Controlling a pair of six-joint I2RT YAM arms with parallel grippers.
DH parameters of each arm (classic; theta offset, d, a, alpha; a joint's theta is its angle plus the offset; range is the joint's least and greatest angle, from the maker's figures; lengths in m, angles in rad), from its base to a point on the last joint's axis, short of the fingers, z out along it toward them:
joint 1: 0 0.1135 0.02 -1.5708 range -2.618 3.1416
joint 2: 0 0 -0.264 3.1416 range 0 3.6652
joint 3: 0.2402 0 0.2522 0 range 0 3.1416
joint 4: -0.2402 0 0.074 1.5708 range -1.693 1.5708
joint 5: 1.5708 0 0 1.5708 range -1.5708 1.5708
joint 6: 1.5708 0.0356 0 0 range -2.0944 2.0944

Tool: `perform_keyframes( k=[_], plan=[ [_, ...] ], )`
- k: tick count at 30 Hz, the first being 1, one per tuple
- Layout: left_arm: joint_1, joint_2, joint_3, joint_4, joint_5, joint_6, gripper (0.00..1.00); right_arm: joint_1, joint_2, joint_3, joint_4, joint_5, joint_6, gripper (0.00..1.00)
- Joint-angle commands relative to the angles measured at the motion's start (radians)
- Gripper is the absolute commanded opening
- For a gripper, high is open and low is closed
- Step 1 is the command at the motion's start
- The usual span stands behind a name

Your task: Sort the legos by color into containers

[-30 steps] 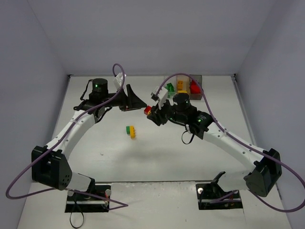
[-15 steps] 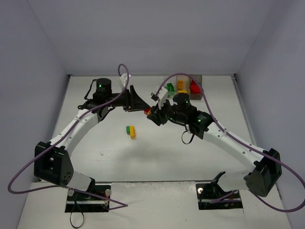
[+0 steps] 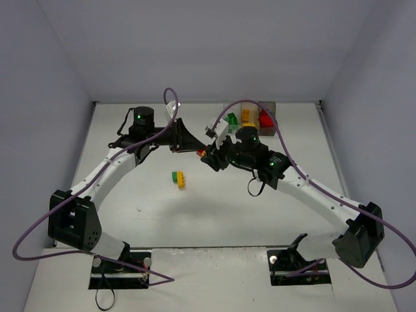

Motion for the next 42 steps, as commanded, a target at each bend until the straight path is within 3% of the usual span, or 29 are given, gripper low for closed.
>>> perform_keyframes(
  k=[1, 19, 23, 27, 34, 42],
  plan=[
    [0.004, -0.014, 0.049, 0.067, 0.033, 0.013, 0.0, 0.006, -0.013, 0.034, 0.078, 0.005, -0.013, 0.08],
    [0.194, -0.007, 0.135, 0.029, 0.052, 0.007, 0.0, -0.033, -0.027, -0.082, 0.095, 0.099, -0.026, 0.05],
    [0.196, -0.014, 0.163, -0.114, -0.009, 0.099, 0.0, -0.169, 0.054, -0.05, 0.111, 0.11, 0.016, 0.0],
    [0.196, -0.037, 0.155, -0.211, -0.088, 0.165, 0.0, -0.304, 0.203, 0.075, 0.108, 0.149, 0.103, 0.0],
    [0.187, -0.12, 0.074, -0.312, -0.204, 0.231, 0.0, -0.447, 0.566, 0.439, 0.03, 0.306, 0.249, 0.01],
    [0.185, -0.177, 0.036, -0.398, -0.269, 0.276, 0.0, -0.507, 0.83, 0.706, -0.047, 0.298, 0.271, 0.25]
  ],
)
